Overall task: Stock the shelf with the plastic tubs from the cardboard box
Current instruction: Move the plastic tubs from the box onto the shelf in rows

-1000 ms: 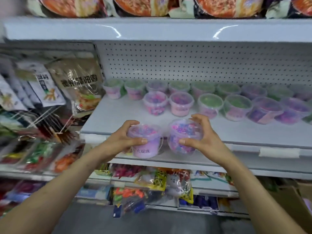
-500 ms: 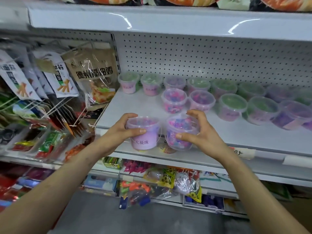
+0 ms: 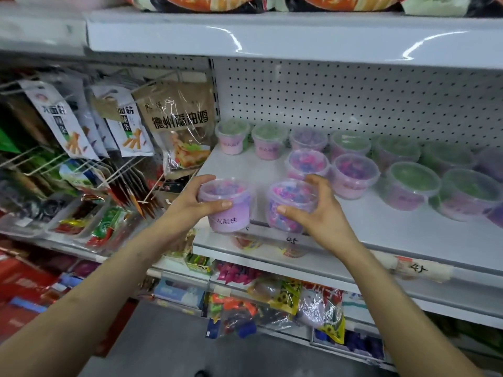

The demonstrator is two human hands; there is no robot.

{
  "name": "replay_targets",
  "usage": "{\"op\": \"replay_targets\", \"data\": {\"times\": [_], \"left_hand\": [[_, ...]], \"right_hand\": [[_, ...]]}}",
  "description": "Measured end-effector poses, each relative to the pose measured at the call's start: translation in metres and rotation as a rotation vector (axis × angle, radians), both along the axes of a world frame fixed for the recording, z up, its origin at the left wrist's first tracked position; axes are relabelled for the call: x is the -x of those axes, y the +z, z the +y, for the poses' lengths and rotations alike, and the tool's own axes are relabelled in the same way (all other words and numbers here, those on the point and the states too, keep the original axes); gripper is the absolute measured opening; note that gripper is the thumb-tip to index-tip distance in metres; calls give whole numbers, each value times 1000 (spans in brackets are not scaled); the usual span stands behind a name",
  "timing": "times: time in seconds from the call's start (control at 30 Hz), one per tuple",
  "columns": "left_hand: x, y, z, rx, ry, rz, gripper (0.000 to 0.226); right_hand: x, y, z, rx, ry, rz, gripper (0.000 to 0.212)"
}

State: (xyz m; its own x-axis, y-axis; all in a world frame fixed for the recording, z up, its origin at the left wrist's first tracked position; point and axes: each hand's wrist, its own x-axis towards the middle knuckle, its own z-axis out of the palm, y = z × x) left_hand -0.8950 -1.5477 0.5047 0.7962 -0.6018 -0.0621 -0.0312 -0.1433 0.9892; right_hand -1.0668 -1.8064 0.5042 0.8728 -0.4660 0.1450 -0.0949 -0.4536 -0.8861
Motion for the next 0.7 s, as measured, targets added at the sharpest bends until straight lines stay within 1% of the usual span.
{"op": "replay_targets", "data": {"times": [0.1,0.27,0.37,0.43,0.6,0.7], "left_hand": [[-27,1,8,0,-36,-11,108],[-73,-1,26,19,-85,-20,92],[-102,0,40,-8,-125,-40,80],[-120,-1,45,11,-139,-36,70],[-154,0,51,61,-200,-48,65],[-166,-2,51,62,-239,-43,68]], "right_hand": [[-18,-4,9,30,-42,8,101],[-58,-3,37,45,-123,10,99],[-88,-8,62,75,-168,19,103],[-105,-12,77,105,-220,12,104],[-129,-16,100,202,-352,22,102],[-129,-19,103,230,-422,53,103]]}}
